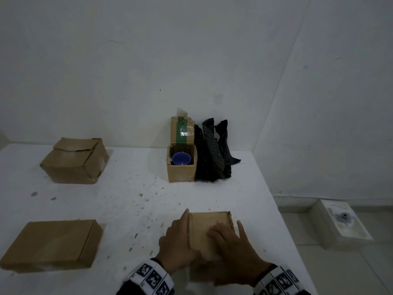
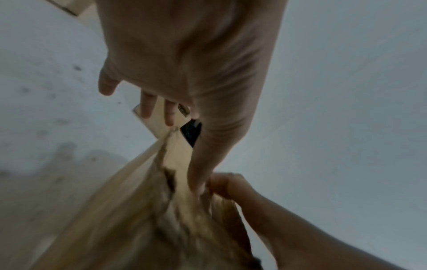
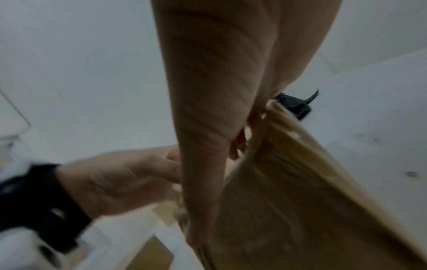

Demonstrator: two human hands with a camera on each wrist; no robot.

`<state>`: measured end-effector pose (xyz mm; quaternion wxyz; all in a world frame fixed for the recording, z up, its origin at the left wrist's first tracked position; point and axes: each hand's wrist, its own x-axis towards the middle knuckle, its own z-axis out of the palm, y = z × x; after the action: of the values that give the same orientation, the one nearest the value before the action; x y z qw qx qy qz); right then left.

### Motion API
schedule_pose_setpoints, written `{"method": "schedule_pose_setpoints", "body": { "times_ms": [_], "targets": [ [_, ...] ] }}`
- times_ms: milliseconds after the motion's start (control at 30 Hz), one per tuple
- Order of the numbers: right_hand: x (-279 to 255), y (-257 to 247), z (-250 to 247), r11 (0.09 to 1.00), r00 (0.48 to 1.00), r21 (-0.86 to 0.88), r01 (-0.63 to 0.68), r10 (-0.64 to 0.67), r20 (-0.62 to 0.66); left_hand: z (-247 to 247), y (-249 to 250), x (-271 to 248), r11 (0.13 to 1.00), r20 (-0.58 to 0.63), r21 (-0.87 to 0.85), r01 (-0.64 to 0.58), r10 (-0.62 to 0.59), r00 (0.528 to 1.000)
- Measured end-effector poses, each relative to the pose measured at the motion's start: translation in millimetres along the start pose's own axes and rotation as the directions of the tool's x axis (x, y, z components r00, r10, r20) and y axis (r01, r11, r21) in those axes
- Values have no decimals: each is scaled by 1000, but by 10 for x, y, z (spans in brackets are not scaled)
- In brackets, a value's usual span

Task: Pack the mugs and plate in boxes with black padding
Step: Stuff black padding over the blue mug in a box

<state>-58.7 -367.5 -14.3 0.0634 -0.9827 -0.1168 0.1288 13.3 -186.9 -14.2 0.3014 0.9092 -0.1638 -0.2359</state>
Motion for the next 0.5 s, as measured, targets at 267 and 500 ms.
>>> {"method": "schedule_pose_setpoints", "body": {
  "times_ms": [267,500],
  "targets": [
    [695,470,-788,855,990,517,-42,104,-91,-741,428,955,959,-48,188,-210,223,974],
    [1647,1262,-945,727,778,577,-372,583,-235,-993,899,1919,767,-34,558,-317,403,915]
  ]
}}
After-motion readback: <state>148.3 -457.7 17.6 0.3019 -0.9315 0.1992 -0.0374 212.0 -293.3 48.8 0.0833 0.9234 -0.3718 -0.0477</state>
